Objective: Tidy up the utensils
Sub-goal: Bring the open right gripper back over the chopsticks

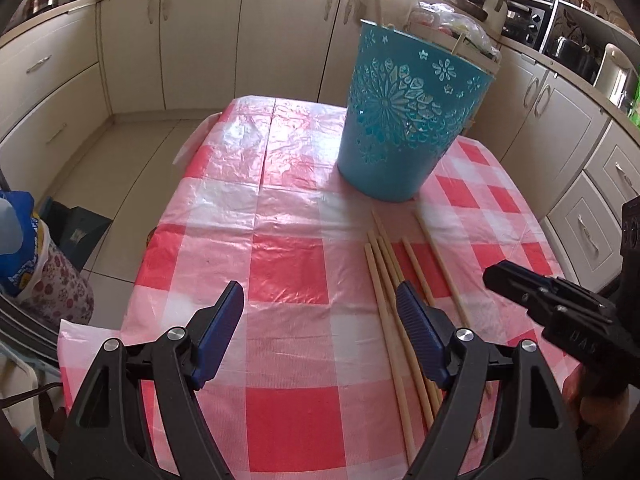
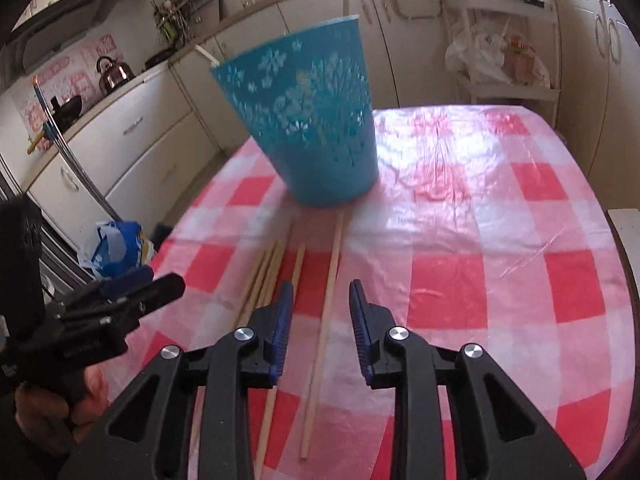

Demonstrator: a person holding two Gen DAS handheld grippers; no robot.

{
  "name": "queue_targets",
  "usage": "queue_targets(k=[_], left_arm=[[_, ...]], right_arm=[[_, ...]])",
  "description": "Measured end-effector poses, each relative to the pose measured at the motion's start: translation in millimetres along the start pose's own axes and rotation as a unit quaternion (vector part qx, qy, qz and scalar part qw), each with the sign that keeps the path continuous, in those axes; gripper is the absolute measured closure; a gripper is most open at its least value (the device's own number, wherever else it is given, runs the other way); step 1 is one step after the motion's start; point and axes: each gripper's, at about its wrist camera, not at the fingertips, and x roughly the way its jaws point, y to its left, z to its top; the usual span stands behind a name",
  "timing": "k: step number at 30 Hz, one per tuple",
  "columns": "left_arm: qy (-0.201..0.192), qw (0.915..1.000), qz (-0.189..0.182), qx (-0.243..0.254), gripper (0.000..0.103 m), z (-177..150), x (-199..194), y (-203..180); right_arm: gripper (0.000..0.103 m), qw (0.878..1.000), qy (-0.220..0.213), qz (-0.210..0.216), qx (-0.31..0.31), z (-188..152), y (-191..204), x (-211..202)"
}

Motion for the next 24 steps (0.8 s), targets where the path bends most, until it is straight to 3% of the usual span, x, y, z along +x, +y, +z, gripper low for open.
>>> queue_targets(k=[7, 13, 24], left_arm=[[0.019, 0.9991, 0.017, 0.034, 0.028, -7.5, 12.2, -16.9], [0.035, 0.9974, 0.030, 0.055, 0.028, -9.7, 24.1, -24.9], [0.054, 0.9939, 0.054, 0.080, 0.028, -12.2, 37.3, -32.8]], right_arm=[[0.075, 0.997, 0.039, -0.042, -0.043, 3.5, 13.1, 39.9], [0.094, 0.993, 0.041, -0.085, -0.074, -3.5, 13.9, 37.1], [0.096, 0.996, 0.066, -0.051, -0.012, -48.6, -1.6, -15.3]])
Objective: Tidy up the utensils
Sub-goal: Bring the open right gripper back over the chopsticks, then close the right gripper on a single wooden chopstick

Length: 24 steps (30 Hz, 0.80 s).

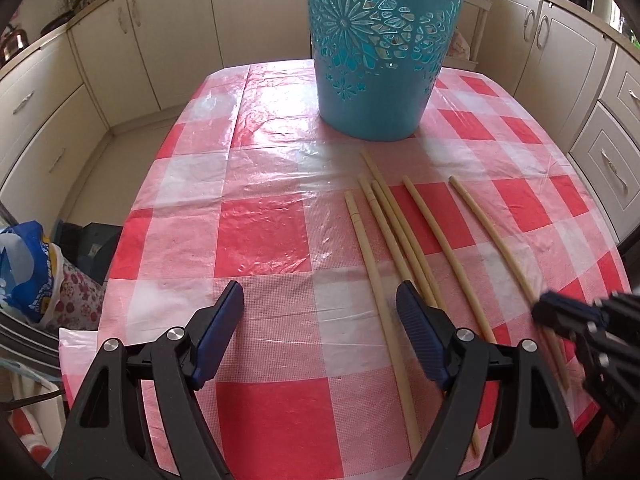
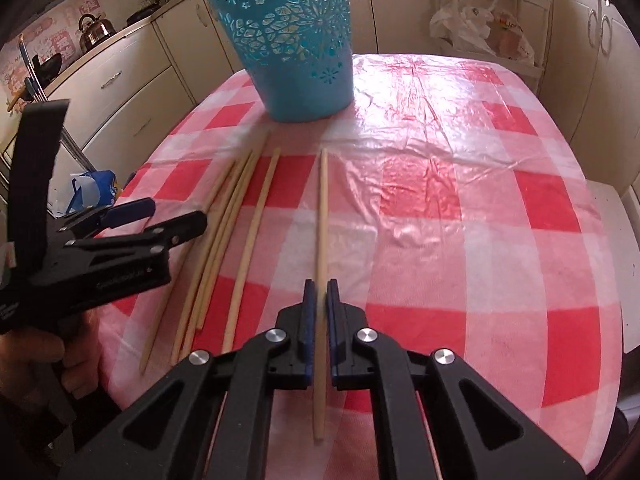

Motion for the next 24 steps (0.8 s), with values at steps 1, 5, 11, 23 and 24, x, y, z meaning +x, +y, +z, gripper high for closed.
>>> queue_targets(k=[1, 5, 11, 23, 24], left_arm=[[0.001, 1.0000, 0.002, 0.003, 0.028, 0.5, 0.6, -1.0], [0.004, 0.9999, 0.009, 0.011, 0.027, 1.0, 2.0, -3.9], [0.005, 0.9998, 0.010, 0.015, 0.026, 2.2, 2.6, -4.0], [0.002, 0.9996, 0.019, 0.022, 0.024, 8.1, 6.2, 1.9], [0.002, 0.9996, 0.019, 0.022, 0.024, 8.1, 6.1, 1.7]], right_arm=[[0.094, 1.000, 0.003, 0.003, 0.000, -2.2, 2.1, -1.1], [0.061, 1.000, -0.018, -0.006, -0.011, 3.8, 6.9, -4.2], [0.061, 0.999, -0.031, -0.018, -0.038, 23.2, 15.9, 3.1], [0.094, 0.998, -0.019, -0.062, -0.022, 30.0, -3.0, 17.7], [0.094, 0.998, -0.017, -0.058, -0.019, 27.8, -4.6, 15.4]])
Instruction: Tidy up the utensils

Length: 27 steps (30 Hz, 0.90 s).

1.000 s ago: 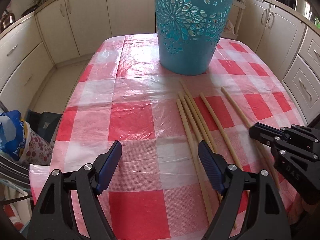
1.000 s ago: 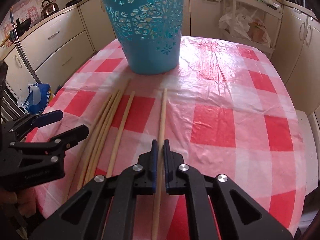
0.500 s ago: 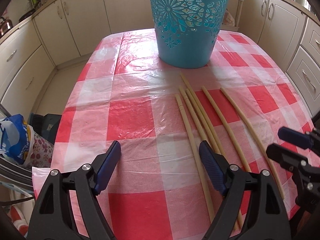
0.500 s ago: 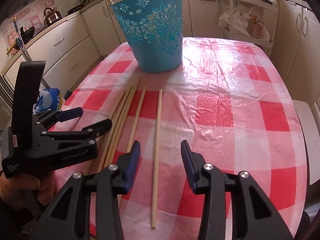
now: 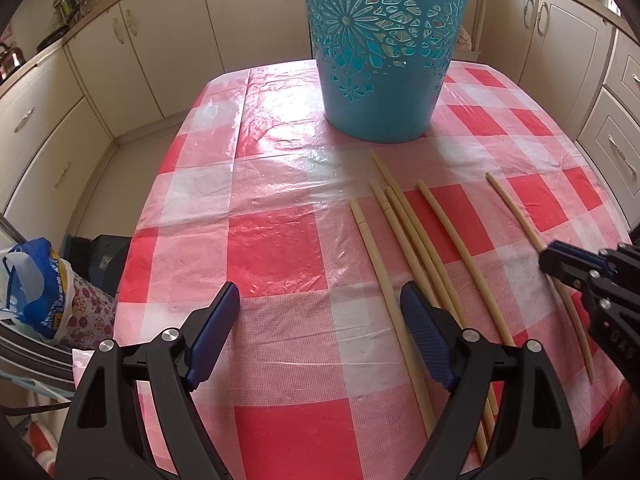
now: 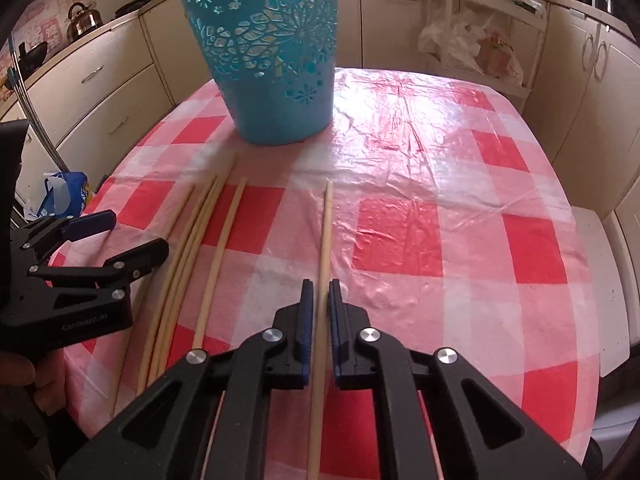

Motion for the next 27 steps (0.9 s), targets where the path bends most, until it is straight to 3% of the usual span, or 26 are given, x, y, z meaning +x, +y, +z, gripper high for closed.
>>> queue_targets(k=[7, 10, 13, 14, 15, 16, 20, 22, 23, 24, 26, 27], left_arm=[[-0.008, 0.9998, -0.001, 0.019, 0.024, 9.8, 6.2, -4.3], [-0.015, 0.9990, -0.018, 0.037, 0.035, 15.5, 8.5, -6.2], [-0.021, 0.9963, -0.059, 0.058, 0.063, 20.6, 9.5, -8.9], [-0.023, 0.9951, -0.068, 0.068, 0.080, 21.5, 9.5, -10.4], [-0.025, 0.9927, -0.081, 0.086, 0.090, 22.9, 9.8, -12.8], [-0.026, 0.9899, -0.097, 0.100, 0.093, 23.9, 10.3, -14.2], [-0.016, 0.9791, -0.135, 0.151, 0.095, 28.2, 11.1, -14.9], [-0.004, 0.9781, -0.136, 0.158, 0.095, 30.2, 10.1, -13.1], [0.000, 0.9789, -0.131, 0.157, 0.093, 31.1, 10.1, -11.9], [0.004, 0.9796, -0.129, 0.154, 0.087, 32.0, 10.6, -10.1], [0.012, 0.9808, -0.129, 0.146, 0.074, 32.7, 11.5, -6.9], [0.019, 0.9820, -0.120, 0.144, 0.057, 33.2, 13.0, -7.6]], right_arm=[[0.085, 1.000, 0.003, 0.001, -0.027, 13.7, 4.2, 10.4], [0.088, 1.000, -0.001, 0.000, -0.027, 18.1, 3.3, 15.5], [0.096, 1.000, 0.004, 0.000, 0.001, 15.4, -5.0, 12.0], [0.097, 1.000, 0.008, 0.008, 0.019, 12.9, -9.3, 9.1], [0.097, 0.999, 0.014, 0.020, 0.035, 10.3, -12.8, 6.7], [0.097, 0.998, 0.019, 0.029, 0.045, 8.6, -14.7, 4.5], [0.096, 0.999, 0.020, 0.030, 0.027, 9.3, -7.4, -2.5], [0.086, 1.000, 0.019, 0.022, 0.010, 14.2, -3.2, -1.0], [0.074, 1.000, 0.022, 0.021, 0.003, 16.6, -1.4, 1.2], [0.067, 1.000, 0.020, 0.016, -0.004, 18.1, 0.7, 2.7], [0.066, 0.999, 0.026, 0.009, -0.023, 18.2, 5.7, 9.0], [0.066, 0.999, 0.023, 0.003, -0.032, 17.2, 7.8, 10.7]])
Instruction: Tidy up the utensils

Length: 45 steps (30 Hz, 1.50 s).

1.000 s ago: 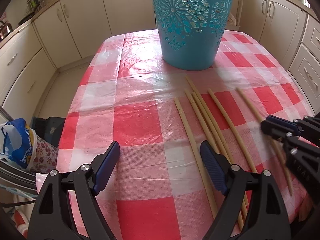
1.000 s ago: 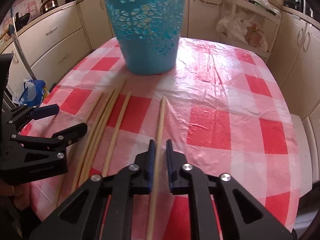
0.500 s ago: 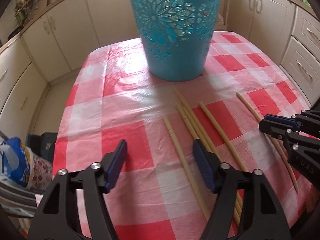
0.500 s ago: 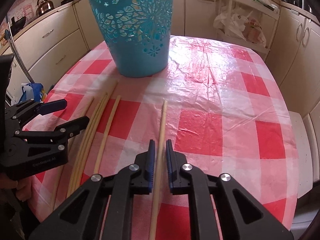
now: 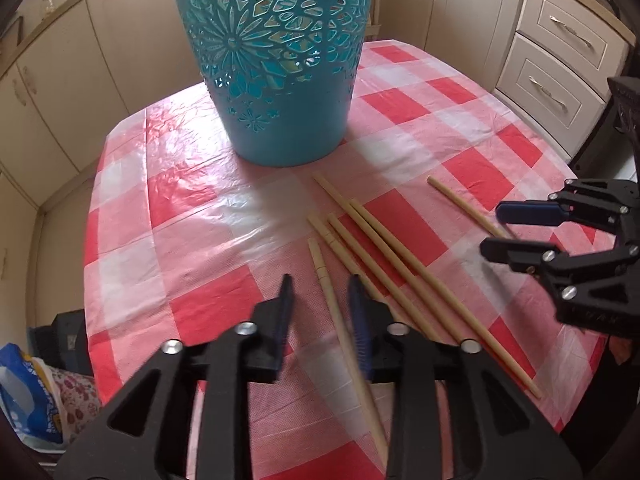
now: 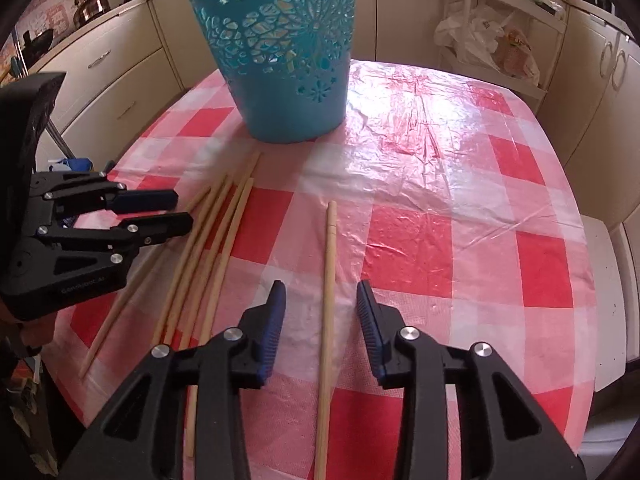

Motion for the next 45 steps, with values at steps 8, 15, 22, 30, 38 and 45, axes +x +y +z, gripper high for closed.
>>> queue_targets(k=[8, 15, 22, 30, 38, 45], left_arm=[[0.012, 0.9981, 0.042, -0.043, 0.035, -2.5, 3.4, 6.1], [-0.012, 0.9975, 0.059, -0.037, 0.054, -10.5, -3.1, -5.5], [-0.004, 0.9992, 0.036, -0.015, 0.098, -6.9, -5.3, -19.0], [0.017, 0.9997, 0.013, -0.013, 0.093, -4.0, -3.2, -7.0], [-0.075, 0.9953, -0.028, -0.053, 0.098, 6.2, -54.7, 9.5], [-0.285, 0.9529, -0.038, -0.097, 0.098, 43.9, -137.7, 23.2]], right_arm=[[0.095, 1.000, 0.009, -0.005, 0.006, -1.9, -7.3, -2.1], [0.095, 0.998, 0.002, -0.043, -0.051, -1.5, 7.8, -0.3], [0.096, 1.000, 0.018, -0.007, -0.016, 2.6, -0.2, -2.7], [0.096, 0.999, 0.026, -0.001, -0.039, 3.3, 3.4, 1.0], [0.097, 0.986, -0.010, 0.125, 0.106, -13.4, -26.4, -5.7], [0.097, 0.963, -0.047, 0.169, 0.203, -30.7, -53.7, -2.9]])
